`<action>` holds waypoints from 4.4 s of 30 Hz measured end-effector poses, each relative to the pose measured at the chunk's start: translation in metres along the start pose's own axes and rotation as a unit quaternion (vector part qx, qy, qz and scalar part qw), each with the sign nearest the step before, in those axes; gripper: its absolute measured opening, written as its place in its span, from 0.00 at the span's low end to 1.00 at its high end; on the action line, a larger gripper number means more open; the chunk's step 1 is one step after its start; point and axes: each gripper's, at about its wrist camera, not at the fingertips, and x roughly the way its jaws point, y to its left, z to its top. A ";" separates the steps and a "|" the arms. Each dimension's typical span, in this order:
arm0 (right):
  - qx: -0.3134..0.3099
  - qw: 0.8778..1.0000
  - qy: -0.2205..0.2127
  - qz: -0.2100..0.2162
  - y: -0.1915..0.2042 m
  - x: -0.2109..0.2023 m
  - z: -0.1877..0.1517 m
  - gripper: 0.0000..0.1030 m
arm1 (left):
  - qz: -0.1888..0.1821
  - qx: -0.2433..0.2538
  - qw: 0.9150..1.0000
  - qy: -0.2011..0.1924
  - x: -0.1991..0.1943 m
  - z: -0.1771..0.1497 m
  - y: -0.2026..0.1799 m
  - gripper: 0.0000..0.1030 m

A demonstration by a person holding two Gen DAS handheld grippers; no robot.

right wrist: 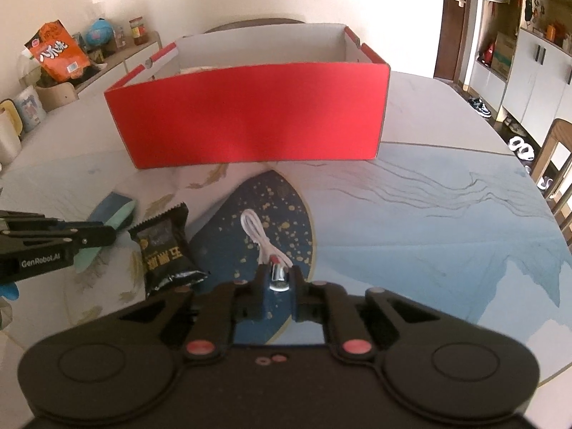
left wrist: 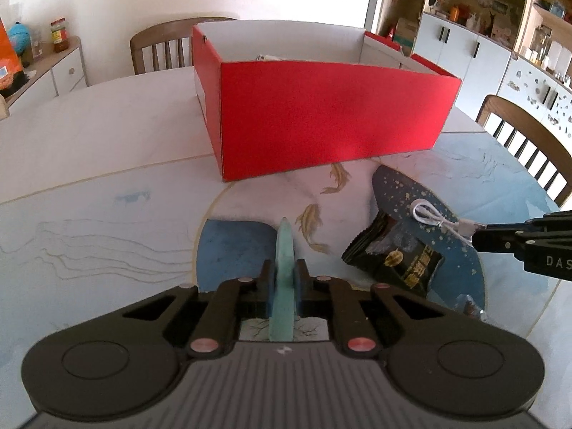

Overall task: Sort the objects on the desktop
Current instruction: 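Grasp the mint-green stick with the left gripper while the right grasps the white cable, then carry the green stick and white cable with both grippers over the red shoebox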

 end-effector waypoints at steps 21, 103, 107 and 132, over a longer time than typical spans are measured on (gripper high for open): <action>-0.042 0.999 0.033 0.009 0.007 0.018 -0.002 0.35 | 0.001 -0.009 1.000 0.010 0.003 0.001 -0.005 0.09; -0.035 0.994 -0.099 0.040 -0.019 -0.098 0.122 0.19 | -0.042 -0.019 0.999 -0.020 -0.080 0.129 -0.061 0.09; -0.039 0.993 -0.109 0.036 -0.015 -0.095 0.137 0.19 | -0.049 -0.017 0.998 -0.025 -0.078 0.143 -0.054 0.09; -0.079 0.991 -0.108 0.004 0.009 -0.037 0.202 0.19 | -0.050 0.045 0.998 -0.010 -0.018 0.217 -0.032 0.09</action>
